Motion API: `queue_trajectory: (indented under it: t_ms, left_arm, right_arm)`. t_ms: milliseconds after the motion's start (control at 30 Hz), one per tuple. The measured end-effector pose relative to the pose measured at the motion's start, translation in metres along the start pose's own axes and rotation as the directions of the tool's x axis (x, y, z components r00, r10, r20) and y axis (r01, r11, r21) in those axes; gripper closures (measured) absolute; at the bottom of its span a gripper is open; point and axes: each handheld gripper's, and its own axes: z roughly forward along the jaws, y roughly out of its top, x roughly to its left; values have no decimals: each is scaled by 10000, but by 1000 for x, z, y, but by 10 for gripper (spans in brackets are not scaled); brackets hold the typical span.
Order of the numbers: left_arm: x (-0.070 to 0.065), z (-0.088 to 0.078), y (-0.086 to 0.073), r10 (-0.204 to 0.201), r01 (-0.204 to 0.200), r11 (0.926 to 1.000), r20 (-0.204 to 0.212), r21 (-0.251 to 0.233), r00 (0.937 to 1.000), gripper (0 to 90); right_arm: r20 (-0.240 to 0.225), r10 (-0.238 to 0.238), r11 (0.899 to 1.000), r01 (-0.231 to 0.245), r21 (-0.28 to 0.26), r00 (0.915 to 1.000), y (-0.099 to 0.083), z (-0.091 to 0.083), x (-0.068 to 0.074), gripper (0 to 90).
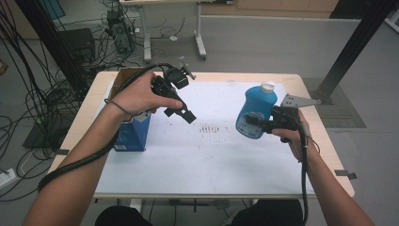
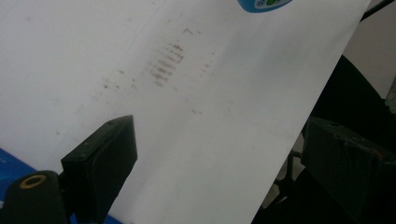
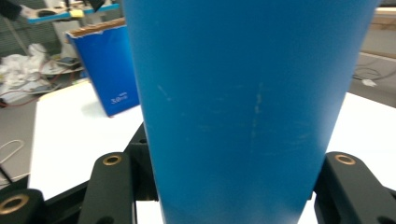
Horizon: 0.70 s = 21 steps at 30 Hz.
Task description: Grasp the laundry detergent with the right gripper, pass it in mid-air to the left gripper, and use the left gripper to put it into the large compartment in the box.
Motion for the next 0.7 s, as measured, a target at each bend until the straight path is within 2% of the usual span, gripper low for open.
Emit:
queue_trajectory:
  t_ms: [233,333,467,700]
  left_arm:
    - [1,-16,4,323,-320,9994,-225,154,9992,110]
    - [2,-22,6,444,-442,9989,-158,139,9989,110]
    - [1,-25,8,626,-622,9978,-150,240,9979,110]
    - [-7,-28,14,1359,-1352,9891,-94,578,9907,111]
  right_arm:
    - [-671,-147,9999,151,56,9976,11,6,5,439]
    - [-968,-208,9997,218,91,9951,16,9,7,439]
    - [-1426,-388,9989,421,200,9890,21,15,12,440]
    - [-2151,-693,9961,795,391,9741,27,24,20,440]
